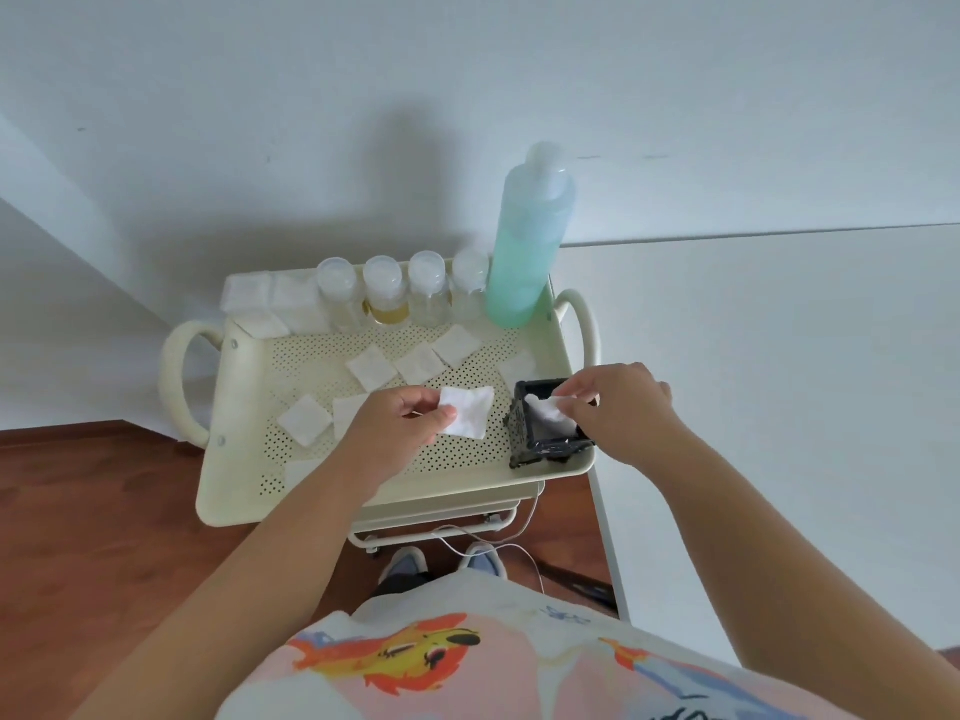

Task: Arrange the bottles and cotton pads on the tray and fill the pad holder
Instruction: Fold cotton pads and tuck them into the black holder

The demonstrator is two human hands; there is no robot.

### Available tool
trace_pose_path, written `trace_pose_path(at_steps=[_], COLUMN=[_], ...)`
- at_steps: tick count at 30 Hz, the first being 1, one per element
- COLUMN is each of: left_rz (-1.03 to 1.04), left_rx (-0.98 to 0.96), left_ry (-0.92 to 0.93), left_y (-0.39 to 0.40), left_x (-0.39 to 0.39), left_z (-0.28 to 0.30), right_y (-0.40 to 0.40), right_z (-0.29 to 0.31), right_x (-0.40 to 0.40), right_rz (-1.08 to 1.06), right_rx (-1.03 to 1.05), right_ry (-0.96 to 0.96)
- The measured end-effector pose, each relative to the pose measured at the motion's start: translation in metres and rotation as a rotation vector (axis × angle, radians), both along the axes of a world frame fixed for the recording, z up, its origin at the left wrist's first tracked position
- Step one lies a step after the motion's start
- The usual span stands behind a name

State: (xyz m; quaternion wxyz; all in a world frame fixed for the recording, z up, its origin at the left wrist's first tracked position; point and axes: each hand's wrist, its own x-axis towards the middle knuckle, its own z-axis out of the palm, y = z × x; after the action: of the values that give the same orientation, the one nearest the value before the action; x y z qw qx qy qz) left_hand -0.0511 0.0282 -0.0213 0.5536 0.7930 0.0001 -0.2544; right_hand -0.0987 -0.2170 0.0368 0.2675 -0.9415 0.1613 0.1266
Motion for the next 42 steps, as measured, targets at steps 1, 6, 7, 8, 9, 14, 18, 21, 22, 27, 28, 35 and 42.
trace_pose_path(at_steps=[1,6,7,8,9,14,18,21,22,27,28,35,42], left_rz=[0.000,0.018,0.024,0.025,0.026,0.033,0.028,0.023,0.019,0.009,0.007,0.010,0.002], left_rx=[0.000,-0.014,-0.018,-0.017,-0.014,-0.027,-0.008,0.018,0.026,0.040,0.042,0.036,-0.039], left_ry=[-0.002,0.002,0.005,0.007,0.007,0.038,0.036,0.044,0.049,0.048,0.046,0.053,0.026], left_y=[-0.001,0.000,0.001,0.002,0.002,0.005,0.006,0.007,0.008,0.005,0.004,0.001,-0.005], left_x=[0.000,-0.003,-0.004,-0.004,-0.005,-0.007,-0.007,-0.008,-0.009,-0.010,-0.010,-0.009,-0.009], left_z=[0.000,0.001,0.000,0.000,-0.001,-0.001,0.001,0.001,0.002,0.003,0.003,0.004,0.010], right_y=[0.001,0.000,-0.003,-0.006,-0.009,-0.012,-0.014,-0.019,-0.020,-0.015,-0.013,0.001,0.004], right_z=[0.000,0.002,0.002,0.001,0.000,-0.003,-0.006,-0.003,-0.003,-0.010,-0.010,-0.006,0.013], right_x=[0.001,0.008,0.009,0.009,0.009,0.007,0.004,0.003,0.003,0.004,0.004,0.005,0.002], right_rz=[0.014,0.044,0.040,0.031,0.026,0.136,0.269,0.273,0.270,0.245,0.252,0.388,0.397], right_rx=[-0.025,-0.012,0.005,0.033,0.058,0.054,-0.028,0.006,0.017,-0.011,-0.043,-0.327,-0.399], right_ry=[0.017,0.089,0.084,0.072,0.066,0.058,-0.025,-0.047,-0.040,0.019,0.000,0.055,0.100])
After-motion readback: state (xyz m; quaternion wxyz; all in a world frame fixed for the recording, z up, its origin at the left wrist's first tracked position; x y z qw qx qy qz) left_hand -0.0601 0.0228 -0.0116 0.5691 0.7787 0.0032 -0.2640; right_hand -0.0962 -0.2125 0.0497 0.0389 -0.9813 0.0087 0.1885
